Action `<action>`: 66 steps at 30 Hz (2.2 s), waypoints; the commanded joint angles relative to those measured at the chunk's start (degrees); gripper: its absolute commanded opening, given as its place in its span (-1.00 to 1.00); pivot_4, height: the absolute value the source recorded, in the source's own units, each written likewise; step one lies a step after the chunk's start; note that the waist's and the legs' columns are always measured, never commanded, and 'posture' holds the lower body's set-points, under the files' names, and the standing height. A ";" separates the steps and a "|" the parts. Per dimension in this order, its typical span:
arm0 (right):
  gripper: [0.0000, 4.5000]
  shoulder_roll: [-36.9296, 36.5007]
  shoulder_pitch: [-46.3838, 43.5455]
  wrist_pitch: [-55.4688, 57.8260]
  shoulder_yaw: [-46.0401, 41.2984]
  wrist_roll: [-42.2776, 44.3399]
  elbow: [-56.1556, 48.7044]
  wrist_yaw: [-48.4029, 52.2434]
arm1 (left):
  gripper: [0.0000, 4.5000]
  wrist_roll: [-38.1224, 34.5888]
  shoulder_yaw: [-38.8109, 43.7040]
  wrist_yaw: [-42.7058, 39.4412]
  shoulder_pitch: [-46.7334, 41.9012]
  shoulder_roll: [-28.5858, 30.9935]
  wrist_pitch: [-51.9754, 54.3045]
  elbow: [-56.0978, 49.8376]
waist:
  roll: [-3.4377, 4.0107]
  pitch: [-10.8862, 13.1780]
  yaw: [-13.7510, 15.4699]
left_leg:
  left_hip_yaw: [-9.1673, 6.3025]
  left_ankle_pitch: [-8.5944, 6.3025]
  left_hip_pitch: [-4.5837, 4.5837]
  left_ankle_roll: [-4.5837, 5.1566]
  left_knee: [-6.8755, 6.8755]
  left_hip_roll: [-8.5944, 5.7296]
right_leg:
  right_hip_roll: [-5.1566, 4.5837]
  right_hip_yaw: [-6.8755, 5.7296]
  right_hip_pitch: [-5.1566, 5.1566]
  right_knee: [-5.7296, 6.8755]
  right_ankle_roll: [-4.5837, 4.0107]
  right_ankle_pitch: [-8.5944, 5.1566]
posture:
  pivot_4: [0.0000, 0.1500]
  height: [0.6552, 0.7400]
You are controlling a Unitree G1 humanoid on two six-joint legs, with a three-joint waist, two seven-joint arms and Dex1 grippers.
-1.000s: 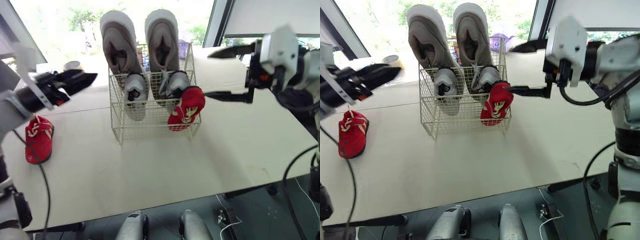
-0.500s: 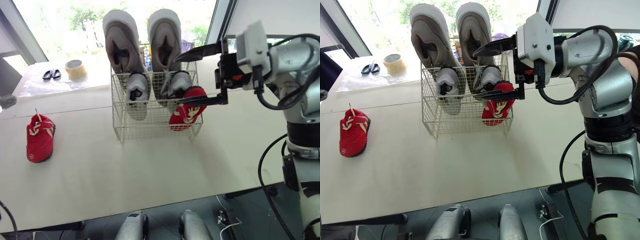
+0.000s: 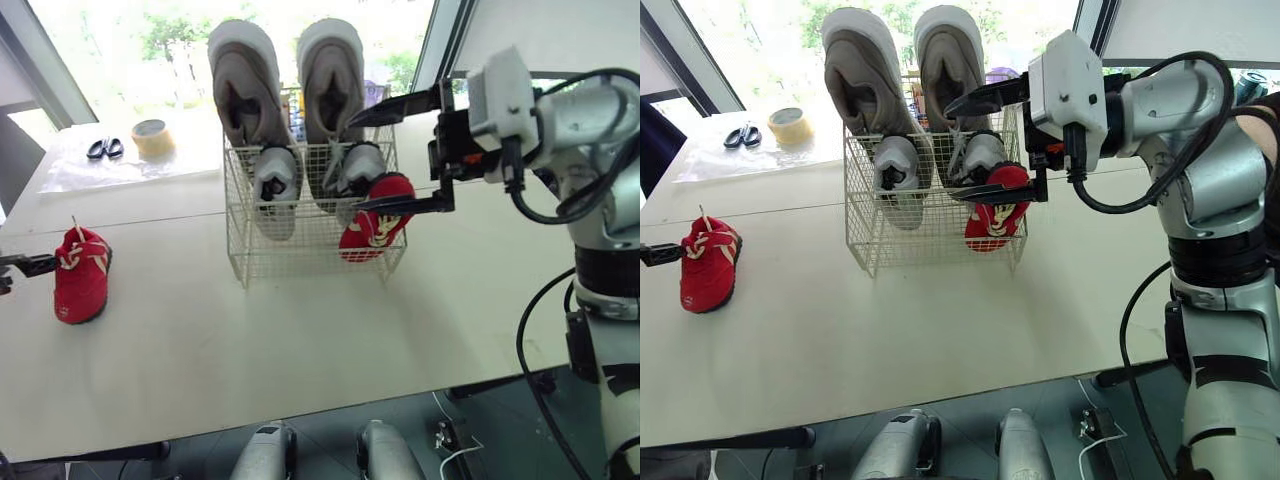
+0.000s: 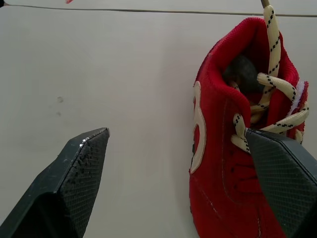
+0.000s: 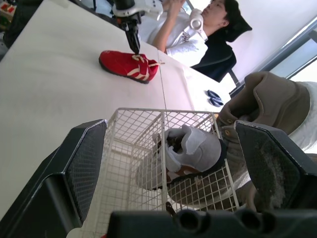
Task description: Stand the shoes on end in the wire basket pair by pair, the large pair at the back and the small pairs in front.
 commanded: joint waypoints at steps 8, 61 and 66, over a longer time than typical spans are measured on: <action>0.98 -3.75 1.64 4.26 -3.95 3.07 -6.40 -2.60 | 1.00 9.53 -4.39 -2.59 -6.73 -5.13 -9.24 13.64 | -0.03 -0.02 0.08 | 0.02 -0.15 0.00 0.27 0.08 -0.01 | 0.00 -0.02 0.01 0.05 0.00 0.00 | 1.00 1.00; 1.00 -1.65 -1.71 0.32 1.85 -4.38 3.37 -0.55 | -0.97 -3.49 -1.02 22.05 16.72 -49.20 -33.66 -79.67 | -0.79 0.11 0.02 | -0.02 0.08 -0.03 -0.18 0.04 -0.09 | -0.15 0.01 -0.02 -0.09 0.00 0.02 | 1.00 1.00; 1.00 -1.59 -0.76 0.66 1.79 -4.74 3.08 -1.03 | -0.97 4.57 -3.57 26.20 22.07 -55.47 -46.57 -76.45 | -0.77 0.10 0.54 | -0.03 0.05 -0.03 -0.12 0.15 -0.11 | -0.21 -0.02 0.07 -0.11 -0.01 0.03 | 1.00 1.00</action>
